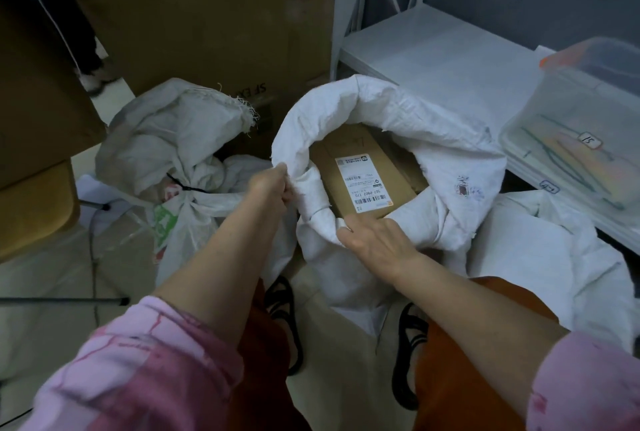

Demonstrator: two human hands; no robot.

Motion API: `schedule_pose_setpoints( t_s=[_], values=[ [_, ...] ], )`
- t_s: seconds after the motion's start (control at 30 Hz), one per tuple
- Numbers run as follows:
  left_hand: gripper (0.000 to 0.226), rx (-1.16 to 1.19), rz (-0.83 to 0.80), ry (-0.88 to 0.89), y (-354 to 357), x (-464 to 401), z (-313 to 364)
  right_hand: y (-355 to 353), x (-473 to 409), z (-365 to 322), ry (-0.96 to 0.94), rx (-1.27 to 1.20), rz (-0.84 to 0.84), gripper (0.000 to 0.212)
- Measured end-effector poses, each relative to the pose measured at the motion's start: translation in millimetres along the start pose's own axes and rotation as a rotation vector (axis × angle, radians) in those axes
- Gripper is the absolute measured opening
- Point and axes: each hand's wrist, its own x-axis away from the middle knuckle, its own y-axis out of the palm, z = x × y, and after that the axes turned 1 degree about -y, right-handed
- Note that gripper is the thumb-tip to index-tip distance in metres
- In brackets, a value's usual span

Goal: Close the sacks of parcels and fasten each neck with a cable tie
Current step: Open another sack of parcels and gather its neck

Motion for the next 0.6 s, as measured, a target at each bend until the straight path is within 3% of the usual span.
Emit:
schedule_pose_setpoints(
  t_s=[0.13, 0.2, 0.23, 0.3, 0.37, 0.43, 0.53, 0.6],
  values=[
    [0.039, 0.167, -0.191, -0.114, 10.5, 0.9, 24.1, -9.5, -5.2, 0.3, 0.066, -0.129, -0.152, 0.035],
    [0.04, 0.162, -0.25, -0.192, 6.6, 1.0, 31.3, -17.2, -13.9, 10.8, 0.188, -0.369, -0.374, 0.018],
    [0.041, 0.12, -0.245, -0.21, 4.1, 1.2, 34.2, -25.2, -19.1, 16.2, 0.268, -0.549, -0.432, 0.02],
    [0.042, 0.036, -0.237, -0.208, 0.1, -1.5, 39.2, -41.9, -32.6, 28.8, 0.337, -0.712, -0.276, 0.033],
    [0.042, -0.072, -0.251, -0.194, -2.4, -5.5, 42.8, -56.2, -53.3, 43.6, 0.27, -0.417, 0.111, 0.042],
    [0.045, -0.236, -0.316, -0.208, -5.2, -8.5, 45.9, -66.0, -76.5, 53.5, 0.206, -0.177, 0.272, 0.053],
    [0.047, -0.533, -0.426, -0.218, -8.9, -11.5, 50.6, -64.7, -107.3, 65.9, 0.162, -0.103, 0.089, 0.068],
    [0.043, -0.601, -0.479, -0.181, -10.6, -9.4, 51.2, -61.1, -119.1, 71.2, 0.143, -0.105, 0.033, 0.05]
  ],
)
